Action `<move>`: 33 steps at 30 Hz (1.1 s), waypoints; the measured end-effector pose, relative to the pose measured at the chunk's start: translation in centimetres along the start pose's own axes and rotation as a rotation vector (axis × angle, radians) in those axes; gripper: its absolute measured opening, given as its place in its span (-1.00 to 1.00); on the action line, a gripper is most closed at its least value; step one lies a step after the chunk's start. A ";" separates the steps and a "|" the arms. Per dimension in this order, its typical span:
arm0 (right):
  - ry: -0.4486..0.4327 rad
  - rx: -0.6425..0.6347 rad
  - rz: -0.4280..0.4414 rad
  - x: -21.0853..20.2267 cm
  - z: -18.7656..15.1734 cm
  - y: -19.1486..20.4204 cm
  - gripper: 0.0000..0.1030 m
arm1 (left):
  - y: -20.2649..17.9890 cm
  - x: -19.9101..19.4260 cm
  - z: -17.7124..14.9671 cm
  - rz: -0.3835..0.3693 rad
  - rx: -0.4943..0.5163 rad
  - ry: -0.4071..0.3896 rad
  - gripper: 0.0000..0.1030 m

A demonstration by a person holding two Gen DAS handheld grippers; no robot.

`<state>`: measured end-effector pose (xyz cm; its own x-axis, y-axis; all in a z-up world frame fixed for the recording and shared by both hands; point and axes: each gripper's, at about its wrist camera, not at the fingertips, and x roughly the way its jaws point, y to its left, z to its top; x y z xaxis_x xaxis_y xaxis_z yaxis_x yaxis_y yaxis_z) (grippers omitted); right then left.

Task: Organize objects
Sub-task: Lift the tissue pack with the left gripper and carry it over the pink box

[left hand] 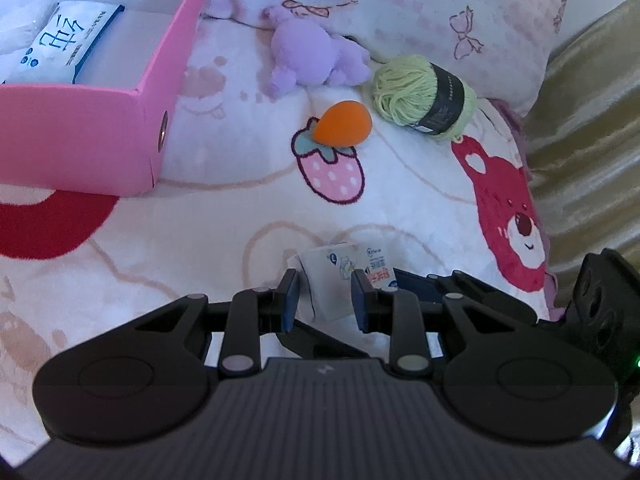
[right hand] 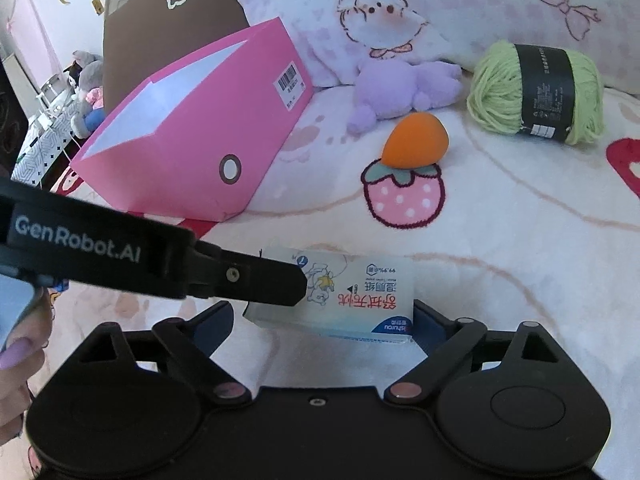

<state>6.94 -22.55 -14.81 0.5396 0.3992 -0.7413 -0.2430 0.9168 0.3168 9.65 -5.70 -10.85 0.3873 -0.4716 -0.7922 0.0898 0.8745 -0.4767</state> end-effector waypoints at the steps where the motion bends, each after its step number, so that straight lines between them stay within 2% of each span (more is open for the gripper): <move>1: -0.006 0.001 -0.008 -0.2 -0.2 0.2 0.86 | 0.1 -0.2 0.0 -0.013 -0.012 0.002 -0.50; 2: -0.004 0.002 -0.016 -0.3 -0.4 0.4 0.86 | 0.0 -0.5 -0.1 -0.023 -0.017 -0.001 -0.50; 7: 0.017 0.058 0.017 -0.4 -1.2 1.2 0.86 | -1.6 -2.3 -0.3 -0.011 0.078 -0.061 -0.50; 12: -0.007 0.057 0.000 -0.8 -1.8 2.3 0.86 | -2.2 -3.5 -0.6 -0.009 0.130 -0.079 -0.50; 19: -0.087 0.069 -0.031 -2.9 -1.5 3.3 0.86 | -0.6 -4.3 -1.1 -0.019 0.102 -0.032 -0.50; 23: -0.101 0.014 -0.065 -4.2 -0.5 5.2 0.85 | 0.4 -5.3 -0.8 -0.040 0.076 -0.012 -0.50; 26: -0.080 -0.020 -0.102 -4.4 0.1 6.6 0.83 | 0.9 -6.6 -0.2 -0.069 0.053 -0.002 -0.50; 33: -0.101 -0.059 -0.080 -6.7 1.6 9.4 0.70 | 1.2 -10.4 0.9 -0.047 0.054 -0.006 -0.50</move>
<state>2.34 -16.57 -5.89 0.6368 0.3261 -0.6987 -0.2411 0.9449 0.2213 6.57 0.35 -2.85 0.3873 -0.5121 -0.7667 0.1573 0.8561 -0.4923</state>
